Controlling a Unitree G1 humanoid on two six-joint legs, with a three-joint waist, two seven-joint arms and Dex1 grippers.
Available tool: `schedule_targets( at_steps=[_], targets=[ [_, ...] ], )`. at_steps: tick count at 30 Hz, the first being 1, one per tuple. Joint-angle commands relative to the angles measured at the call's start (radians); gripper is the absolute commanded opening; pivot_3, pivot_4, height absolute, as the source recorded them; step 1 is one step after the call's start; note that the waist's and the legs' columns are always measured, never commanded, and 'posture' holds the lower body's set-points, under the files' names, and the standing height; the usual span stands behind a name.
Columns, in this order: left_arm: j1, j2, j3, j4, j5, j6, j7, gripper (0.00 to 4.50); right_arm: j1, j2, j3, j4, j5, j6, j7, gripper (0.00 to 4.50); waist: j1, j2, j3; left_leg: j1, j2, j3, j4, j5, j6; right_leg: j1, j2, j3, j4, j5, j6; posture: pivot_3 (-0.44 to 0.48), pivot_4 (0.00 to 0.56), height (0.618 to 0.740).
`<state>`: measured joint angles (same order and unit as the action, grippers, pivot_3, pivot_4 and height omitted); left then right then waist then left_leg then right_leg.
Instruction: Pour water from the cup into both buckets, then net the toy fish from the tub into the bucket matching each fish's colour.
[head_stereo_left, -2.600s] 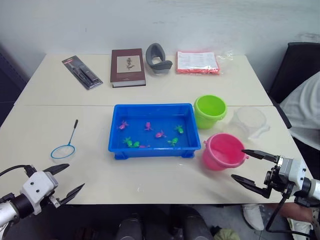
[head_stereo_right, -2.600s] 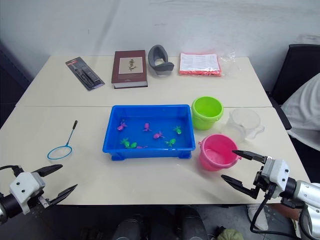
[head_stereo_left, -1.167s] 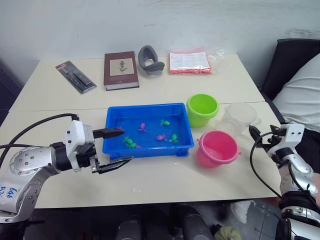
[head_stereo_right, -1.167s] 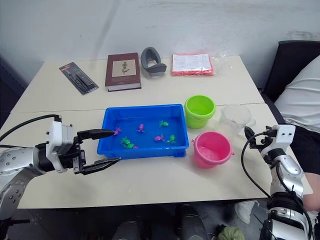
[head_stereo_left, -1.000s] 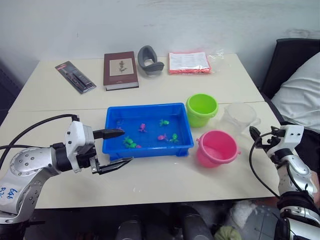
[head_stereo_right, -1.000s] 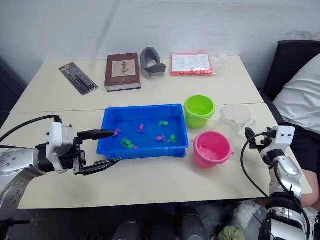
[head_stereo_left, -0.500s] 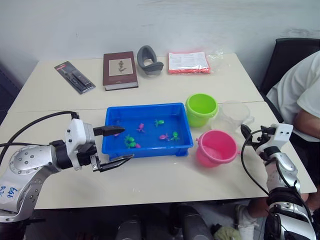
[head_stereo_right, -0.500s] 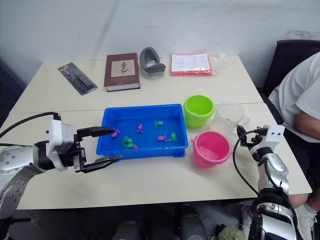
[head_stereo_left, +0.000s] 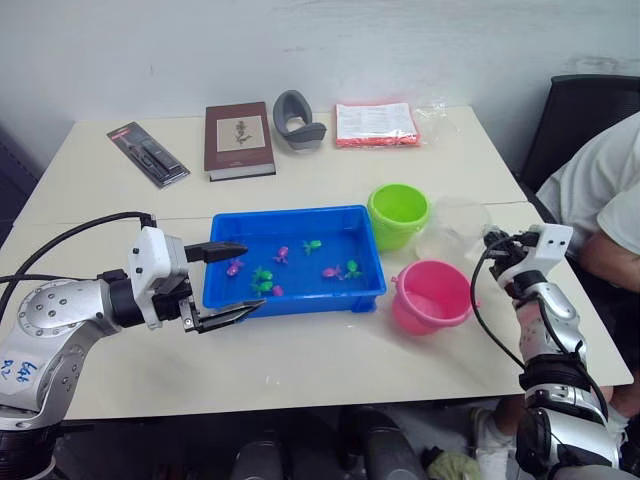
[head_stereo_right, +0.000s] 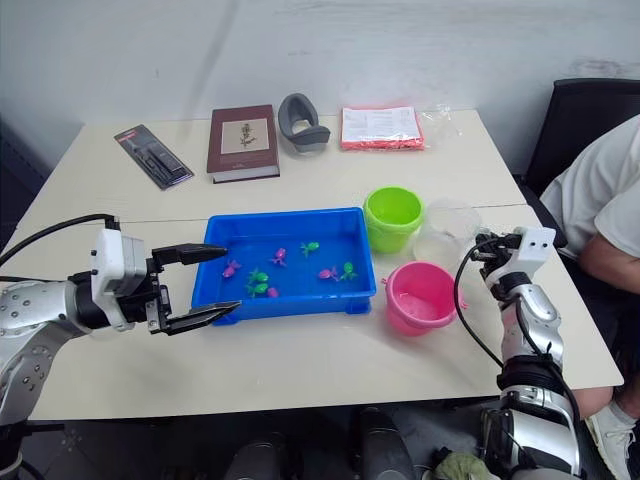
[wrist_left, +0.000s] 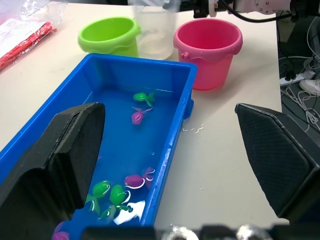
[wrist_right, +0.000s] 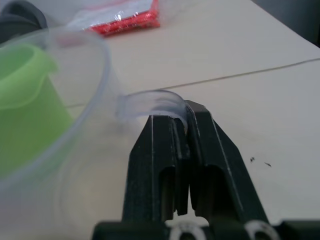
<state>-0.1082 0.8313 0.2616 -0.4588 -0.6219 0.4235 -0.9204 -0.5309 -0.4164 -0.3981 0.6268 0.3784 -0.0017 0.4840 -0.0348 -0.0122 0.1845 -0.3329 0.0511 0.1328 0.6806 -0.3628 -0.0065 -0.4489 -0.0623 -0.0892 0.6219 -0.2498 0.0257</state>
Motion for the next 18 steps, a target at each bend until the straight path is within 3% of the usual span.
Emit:
schedule_targets(
  at_steps=[1, 8, 18],
  targets=[
    [-0.01, 0.003, 0.012, -0.01, 0.0, -0.016, -0.008, 4.5, -0.005, 0.001, -0.013, -0.063, 0.021, 0.017, -0.028, 0.06, 0.001, 0.0, 0.0, 0.0, 0.0, 0.0, 0.0, 0.0, 0.0, 0.0, 0.0, 0.0, 0.0, 0.0, 0.0, 0.0, 0.15, 0.74],
    [-0.032, -0.009, -0.002, 0.007, 0.001, -0.02, -0.005, 4.5, -0.012, -0.021, -0.034, -0.123, 0.045, 0.067, -0.054, 0.06, 0.003, 0.0, 0.0, 0.0, 0.0, 0.0, 0.0, 0.0, 0.0, -0.001, 0.0, 0.0, 0.0, 0.0, 0.0, 0.0, 0.15, 0.74],
    [-0.102, -0.065, -0.1, 0.076, 0.025, -0.057, -0.036, 4.5, 0.089, -0.21, -0.071, -0.418, 0.085, 0.241, -0.014, 0.06, 0.008, 0.002, 0.001, -0.005, -0.001, 0.003, 0.0, 0.001, 0.001, -0.011, -0.001, 0.003, 0.002, 0.0, 0.0, 0.0, 0.15, 0.74]
  ],
)
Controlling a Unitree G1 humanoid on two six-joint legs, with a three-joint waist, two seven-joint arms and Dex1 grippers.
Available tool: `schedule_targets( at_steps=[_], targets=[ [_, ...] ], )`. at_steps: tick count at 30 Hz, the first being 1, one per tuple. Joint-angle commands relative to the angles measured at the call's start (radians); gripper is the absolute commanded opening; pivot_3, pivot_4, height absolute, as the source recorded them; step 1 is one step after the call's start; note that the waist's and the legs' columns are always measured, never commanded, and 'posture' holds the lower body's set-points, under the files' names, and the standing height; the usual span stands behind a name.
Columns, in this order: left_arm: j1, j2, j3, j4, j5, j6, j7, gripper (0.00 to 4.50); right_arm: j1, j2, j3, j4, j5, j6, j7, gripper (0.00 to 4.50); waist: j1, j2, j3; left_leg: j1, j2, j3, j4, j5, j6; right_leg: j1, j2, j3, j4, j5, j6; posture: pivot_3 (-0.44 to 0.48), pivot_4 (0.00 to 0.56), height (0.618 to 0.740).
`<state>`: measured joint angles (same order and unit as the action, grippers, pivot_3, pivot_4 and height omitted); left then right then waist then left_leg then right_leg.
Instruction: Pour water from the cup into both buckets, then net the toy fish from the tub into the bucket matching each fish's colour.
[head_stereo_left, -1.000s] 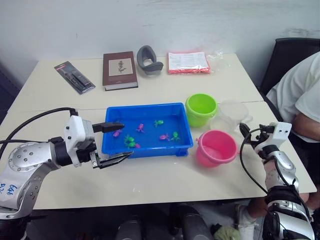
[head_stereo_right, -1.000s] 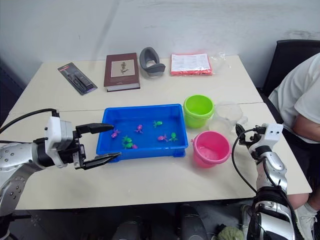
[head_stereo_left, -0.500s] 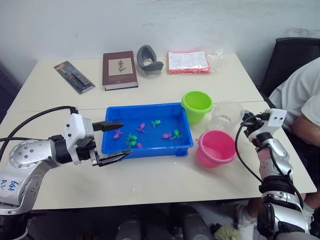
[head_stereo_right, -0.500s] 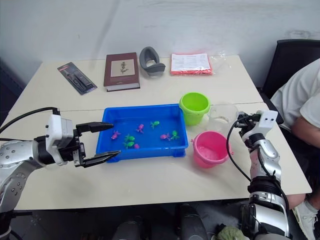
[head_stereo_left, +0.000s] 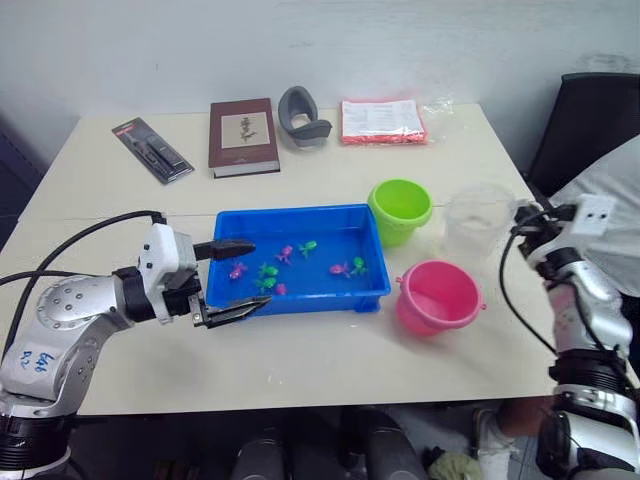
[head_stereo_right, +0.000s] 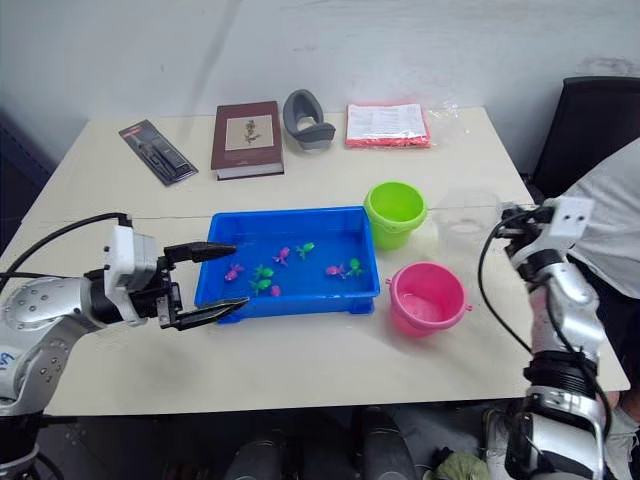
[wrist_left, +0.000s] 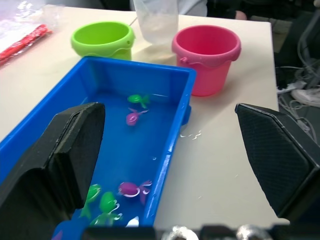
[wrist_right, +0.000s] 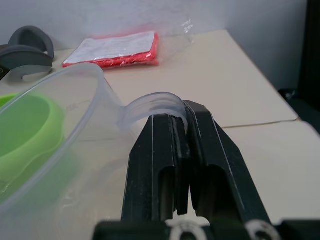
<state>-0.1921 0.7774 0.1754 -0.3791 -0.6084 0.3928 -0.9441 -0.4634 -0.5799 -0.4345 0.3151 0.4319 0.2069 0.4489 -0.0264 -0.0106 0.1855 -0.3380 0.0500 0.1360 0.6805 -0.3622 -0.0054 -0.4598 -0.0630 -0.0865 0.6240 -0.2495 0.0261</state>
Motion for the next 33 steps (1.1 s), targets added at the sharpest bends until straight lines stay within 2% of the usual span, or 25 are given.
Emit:
schedule_targets(
  at_steps=[1, 8, 15, 21, 33],
  targets=[
    [-0.025, -0.017, -0.022, 0.004, 0.015, -0.03, -0.015, 4.5, 0.034, -0.062, -0.038, -0.137, 0.034, 0.047, 0.027, 0.06, 0.0, 0.0, 0.0, 0.0, 0.0, 0.0, 0.0, 0.0, 0.0, 0.0, 0.0, 0.0, 0.0, 0.0, 0.0, 0.0, 0.15, 0.74],
    [-0.076, -0.068, -0.09, 0.069, 0.043, -0.063, -0.052, 4.5, 0.176, -0.169, -0.084, -0.38, 0.03, 0.07, 0.081, 0.06, -0.001, 0.0, 0.0, 0.003, 0.0, 0.008, -0.004, 0.0, 0.0, -0.001, 0.002, 0.007, 0.0, 0.001, 0.001, 0.0, 0.15, 0.74],
    [-0.118, -0.106, -0.135, 0.144, 0.071, -0.094, -0.092, 4.5, 0.313, -0.22, -0.103, -0.52, -0.031, -0.009, 0.134, 0.06, 0.0, -0.001, 0.0, 0.003, 0.0, 0.01, -0.005, 0.0, 0.001, -0.002, 0.003, 0.009, -0.002, 0.002, 0.004, 0.0, 0.15, 0.74],
    [-0.147, -0.124, -0.155, 0.185, 0.083, -0.101, -0.112, 4.5, 0.367, -0.206, -0.105, -0.571, -0.048, -0.049, 0.148, 0.06, 0.0, -0.001, 0.001, 0.003, -0.001, 0.011, -0.005, 0.0, 0.001, -0.002, 0.003, 0.011, -0.002, 0.002, 0.004, 0.0, 0.15, 0.74],
    [-0.16, -0.153, -0.184, 0.202, 0.113, -0.112, -0.133, 4.5, 0.405, -0.2, -0.03, -0.497, -0.235, -0.344, 0.171, 0.06, -0.001, -0.001, 0.001, 0.003, -0.001, 0.011, -0.004, 0.0, 0.002, -0.002, 0.003, 0.011, -0.002, 0.003, 0.005, 0.0, 0.15, 0.74]
  ],
)
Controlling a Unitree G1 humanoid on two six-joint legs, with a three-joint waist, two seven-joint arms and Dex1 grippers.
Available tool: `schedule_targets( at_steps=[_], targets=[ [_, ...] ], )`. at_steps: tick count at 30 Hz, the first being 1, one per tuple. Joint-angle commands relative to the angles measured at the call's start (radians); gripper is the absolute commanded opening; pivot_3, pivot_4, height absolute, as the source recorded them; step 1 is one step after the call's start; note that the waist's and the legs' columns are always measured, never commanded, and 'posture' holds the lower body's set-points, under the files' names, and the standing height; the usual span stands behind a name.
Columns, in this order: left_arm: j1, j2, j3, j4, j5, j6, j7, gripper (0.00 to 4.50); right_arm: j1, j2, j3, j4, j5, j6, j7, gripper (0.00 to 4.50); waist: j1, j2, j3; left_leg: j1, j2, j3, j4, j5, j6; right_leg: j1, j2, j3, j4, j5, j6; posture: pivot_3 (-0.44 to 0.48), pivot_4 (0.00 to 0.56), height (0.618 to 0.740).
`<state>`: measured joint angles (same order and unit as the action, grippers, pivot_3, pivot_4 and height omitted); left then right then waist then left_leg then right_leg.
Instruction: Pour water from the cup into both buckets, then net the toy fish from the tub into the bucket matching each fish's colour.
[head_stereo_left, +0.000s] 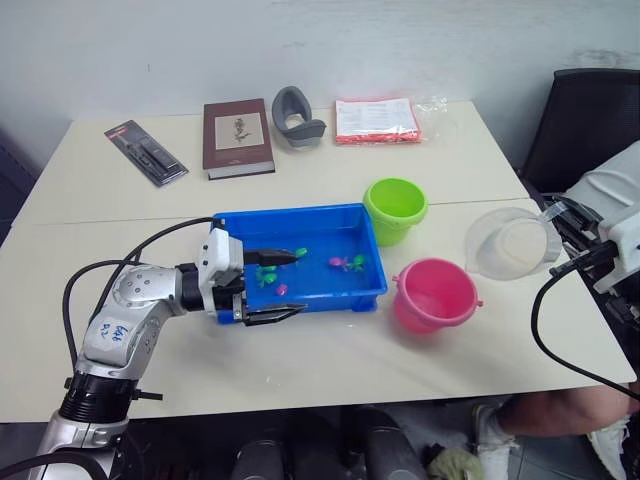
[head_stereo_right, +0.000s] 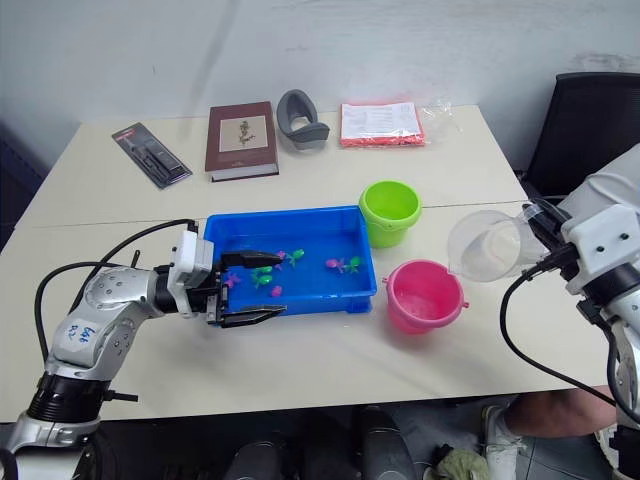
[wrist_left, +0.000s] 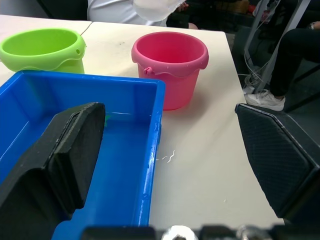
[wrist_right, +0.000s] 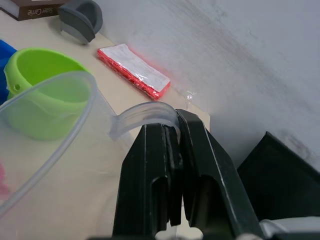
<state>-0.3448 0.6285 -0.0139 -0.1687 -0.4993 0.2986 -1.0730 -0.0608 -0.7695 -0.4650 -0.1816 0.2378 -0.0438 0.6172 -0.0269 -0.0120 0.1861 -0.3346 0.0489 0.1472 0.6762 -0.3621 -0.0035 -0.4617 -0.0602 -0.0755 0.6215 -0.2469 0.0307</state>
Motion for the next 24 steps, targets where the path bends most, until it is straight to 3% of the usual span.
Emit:
schedule_targets(
  at_steps=[1, 24],
  targets=[
    [-0.005, -0.005, 0.005, -0.009, 0.004, -0.018, -0.003, 4.5, 0.005, -0.008, 0.005, 0.007, -0.055, -0.114, 0.002, 0.06, 0.0, 0.0, 0.0, 0.0, 0.0, 0.0, 0.0, 0.0, 0.0, 0.0, 0.0, 0.0, 0.0, 0.0, 0.0, 0.0, 0.15, 0.74],
    [0.059, -0.025, 0.006, 0.004, 0.054, -0.071, 0.014, 4.5, -0.006, -0.011, 0.07, 0.149, -0.269, -0.496, -0.09, 0.06, -0.001, 0.0, 0.0, 0.001, 0.0, 0.0, 0.001, 0.0, 0.0, 0.0, 0.0, 0.001, 0.001, 0.0, 0.0, 0.0, 0.15, 0.74]
  ],
)
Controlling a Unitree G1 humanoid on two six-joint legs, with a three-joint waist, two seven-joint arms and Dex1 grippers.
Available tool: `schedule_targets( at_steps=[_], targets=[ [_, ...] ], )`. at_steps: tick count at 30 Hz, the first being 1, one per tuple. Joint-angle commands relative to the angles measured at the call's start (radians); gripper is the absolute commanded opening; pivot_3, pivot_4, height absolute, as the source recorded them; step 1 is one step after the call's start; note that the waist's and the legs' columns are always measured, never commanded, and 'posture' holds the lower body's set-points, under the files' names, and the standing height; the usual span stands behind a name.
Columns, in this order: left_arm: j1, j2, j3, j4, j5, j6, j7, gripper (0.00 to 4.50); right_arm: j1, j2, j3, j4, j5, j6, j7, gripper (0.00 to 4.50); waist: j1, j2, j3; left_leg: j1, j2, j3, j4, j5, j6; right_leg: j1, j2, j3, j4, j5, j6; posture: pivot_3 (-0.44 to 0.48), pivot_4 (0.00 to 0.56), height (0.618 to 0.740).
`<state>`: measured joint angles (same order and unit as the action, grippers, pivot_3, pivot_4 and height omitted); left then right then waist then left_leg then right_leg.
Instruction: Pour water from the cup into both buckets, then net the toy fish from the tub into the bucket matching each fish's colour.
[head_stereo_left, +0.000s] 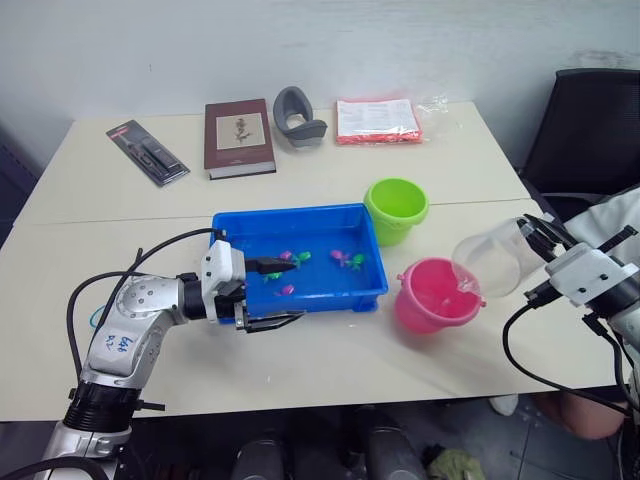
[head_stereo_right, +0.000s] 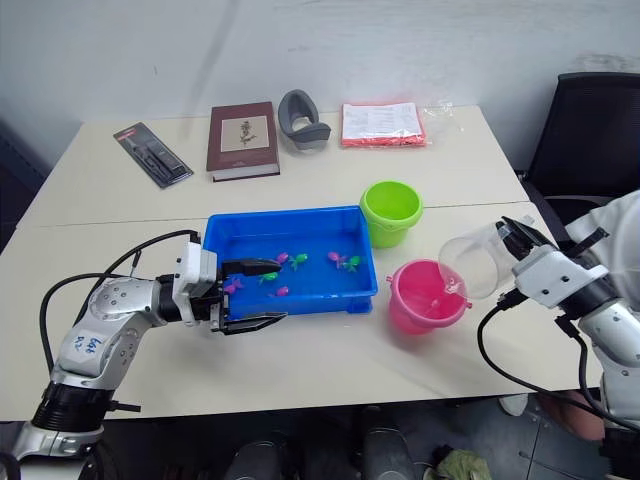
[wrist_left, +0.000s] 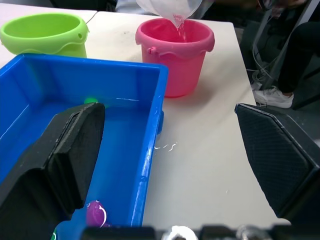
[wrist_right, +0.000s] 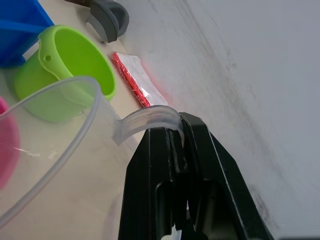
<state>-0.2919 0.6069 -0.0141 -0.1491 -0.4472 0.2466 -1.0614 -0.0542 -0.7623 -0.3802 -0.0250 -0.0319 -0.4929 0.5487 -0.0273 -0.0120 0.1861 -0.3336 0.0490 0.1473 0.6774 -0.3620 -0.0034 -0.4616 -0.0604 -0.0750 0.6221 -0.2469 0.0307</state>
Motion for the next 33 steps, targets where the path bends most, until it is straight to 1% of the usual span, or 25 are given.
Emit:
schedule_targets(
  at_steps=[1, 8, 14, 21, 23, 25, 26, 29, 31, 33],
  targets=[
    [0.007, -0.004, 0.007, -0.014, 0.003, -0.021, 0.003, 4.5, -0.013, -0.02, -0.015, -0.007, -0.005, -0.059, -0.025, 0.06, 0.0, 0.0, 0.0, 0.0, 0.0, 0.0, 0.0, 0.0, 0.0, 0.0, 0.0, 0.0, 0.0, 0.0, 0.0, 0.0, 0.15, 0.74],
    [0.011, -0.008, 0.007, -0.007, 0.007, -0.032, 0.004, 4.5, -0.017, -0.027, -0.016, -0.018, -0.013, -0.081, -0.031, 0.06, 0.0, 0.0, 0.0, 0.0, 0.0, 0.0, 0.0, 0.0, 0.0, 0.0, 0.0, 0.0, 0.0, 0.0, 0.0, 0.0, 0.15, 0.74],
    [0.008, -0.011, 0.006, 0.005, 0.01, -0.043, 0.001, 4.5, -0.019, -0.029, -0.01, -0.042, 0.004, -0.054, -0.023, 0.06, 0.0, 0.0, 0.0, 0.0, 0.0, 0.0, 0.001, 0.0, 0.0, 0.0, 0.0, 0.0, 0.001, 0.0, 0.0, 0.0, 0.15, 0.74],
    [0.01, -0.009, 0.009, 0.011, 0.009, -0.053, -0.002, 4.5, -0.028, 0.006, -0.032, -0.087, 0.103, 0.096, -0.036, 0.06, 0.0, 0.0, 0.0, 0.0, 0.0, 0.0, 0.002, 0.0, 0.0, 0.0, 0.0, 0.0, 0.002, 0.0, 0.0, 0.0, 0.15, 0.74],
    [0.011, -0.007, 0.012, 0.013, 0.008, -0.054, -0.003, 4.5, -0.027, 0.024, -0.04, -0.112, 0.19, 0.205, -0.029, 0.06, 0.0, 0.0, 0.0, 0.0, 0.0, 0.0, 0.002, 0.0, 0.0, 0.0, 0.0, 0.0, 0.002, 0.0, 0.0, 0.0, 0.15, 0.74],
    [0.013, -0.001, 0.029, 0.015, 0.001, -0.049, 0.003, 4.5, -0.031, 0.05, -0.051, -0.158, 0.357, 0.39, -0.022, 0.06, 0.0, 0.0, 0.0, 0.0, 0.0, 0.0, 0.002, 0.0, 0.0, 0.0, 0.0, 0.0, 0.002, 0.0, 0.0, 0.0, 0.15, 0.74],
    [0.012, -0.003, 0.048, 0.014, -0.017, -0.037, 0.011, 4.5, -0.038, 0.05, -0.053, -0.188, 0.437, 0.52, -0.034, 0.06, 0.0, 0.0, 0.0, 0.0, 0.0, 0.0, 0.002, 0.0, 0.0, 0.0, 0.0, 0.0, 0.002, 0.0, 0.0, 0.0, 0.15, 0.74],
    [0.001, -0.018, 0.098, 0.0, -0.074, 0.009, 0.049, 4.5, -0.116, 0.051, -0.058, -0.235, 0.534, 0.729, -0.111, 0.06, -0.003, 0.0, 0.0, 0.0, 0.0, 0.0, 0.003, 0.0, 0.001, 0.0, -0.001, 0.001, 0.003, 0.0, 0.0, 0.0, 0.15, 0.74],
    [-0.008, -0.021, 0.12, -0.006, -0.089, 0.032, 0.073, 4.5, -0.185, 0.053, -0.062, -0.237, 0.577, 0.844, -0.168, 0.06, -0.002, 0.0, 0.0, 0.0, 0.0, 0.0, 0.003, 0.0, 0.001, 0.0, -0.001, 0.001, 0.004, 0.0, 0.0, 0.0, 0.15, 0.74],
    [-0.015, -0.014, 0.134, -0.006, -0.091, 0.054, 0.095, 4.5, -0.242, 0.029, -0.043, -0.226, 0.554, 0.962, -0.226, 0.06, 0.0, 0.0, 0.0, 0.0, 0.0, 0.0, 0.003, 0.0, 0.001, 0.0, -0.001, 0.001, 0.004, 0.0, -0.001, 0.0, 0.15, 0.74]
  ],
)
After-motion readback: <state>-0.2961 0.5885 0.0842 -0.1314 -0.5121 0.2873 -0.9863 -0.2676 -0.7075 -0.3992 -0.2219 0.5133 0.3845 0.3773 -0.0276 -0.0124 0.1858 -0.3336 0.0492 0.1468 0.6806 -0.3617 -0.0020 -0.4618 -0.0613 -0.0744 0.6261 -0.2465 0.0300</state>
